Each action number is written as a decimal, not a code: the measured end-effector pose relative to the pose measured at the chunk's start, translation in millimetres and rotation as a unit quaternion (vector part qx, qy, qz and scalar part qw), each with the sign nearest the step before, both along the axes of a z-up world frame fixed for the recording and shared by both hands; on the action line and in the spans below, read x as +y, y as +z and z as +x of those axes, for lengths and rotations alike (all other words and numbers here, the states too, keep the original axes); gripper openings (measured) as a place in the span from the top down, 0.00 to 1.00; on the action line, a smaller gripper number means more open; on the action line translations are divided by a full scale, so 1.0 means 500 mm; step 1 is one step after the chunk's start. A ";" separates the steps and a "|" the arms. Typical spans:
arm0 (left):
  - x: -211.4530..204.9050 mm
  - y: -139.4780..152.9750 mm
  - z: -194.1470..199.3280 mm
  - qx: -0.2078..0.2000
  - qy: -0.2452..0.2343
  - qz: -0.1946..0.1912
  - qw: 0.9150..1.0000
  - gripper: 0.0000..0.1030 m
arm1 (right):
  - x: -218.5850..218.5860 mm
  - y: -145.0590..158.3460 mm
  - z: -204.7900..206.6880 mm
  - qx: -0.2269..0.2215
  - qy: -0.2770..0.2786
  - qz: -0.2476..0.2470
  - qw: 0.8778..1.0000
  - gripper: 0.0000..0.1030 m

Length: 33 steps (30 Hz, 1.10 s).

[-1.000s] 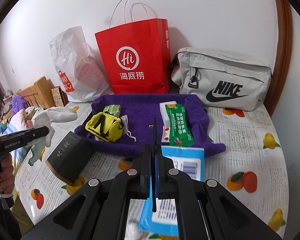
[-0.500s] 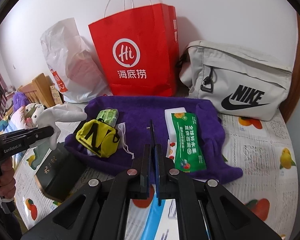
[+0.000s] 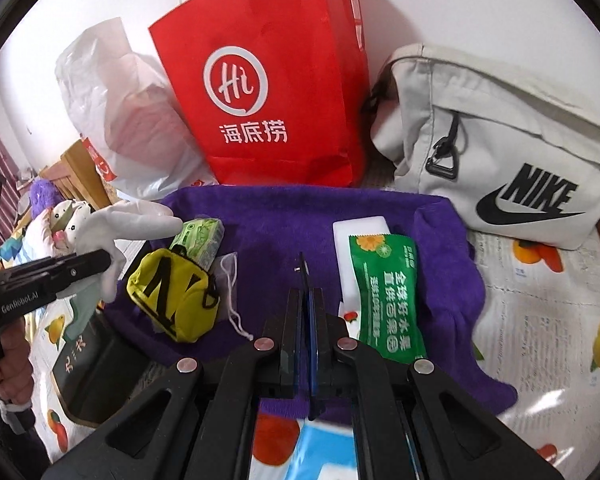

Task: Organize soft objects
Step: 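Lower the strap onto the towel and open the right tool while the left holds the glove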

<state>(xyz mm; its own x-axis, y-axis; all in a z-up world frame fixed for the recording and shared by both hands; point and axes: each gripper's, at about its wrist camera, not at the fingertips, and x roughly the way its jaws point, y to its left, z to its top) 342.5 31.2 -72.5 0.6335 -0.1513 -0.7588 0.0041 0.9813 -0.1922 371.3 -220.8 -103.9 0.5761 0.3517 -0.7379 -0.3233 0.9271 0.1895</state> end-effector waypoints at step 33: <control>-0.071 -0.080 0.138 0.052 -0.042 -0.003 0.998 0.80 | -0.028 0.003 -0.023 -0.008 -0.011 -0.013 1.000 0.47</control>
<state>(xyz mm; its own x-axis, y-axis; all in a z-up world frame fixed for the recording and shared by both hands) 411.4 -4.4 -112.3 0.5368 -0.2050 -0.8184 0.0667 0.9773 -0.2010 359.9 -234.6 -102.5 0.5958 0.3190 -0.7370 -0.3049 0.9389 0.1599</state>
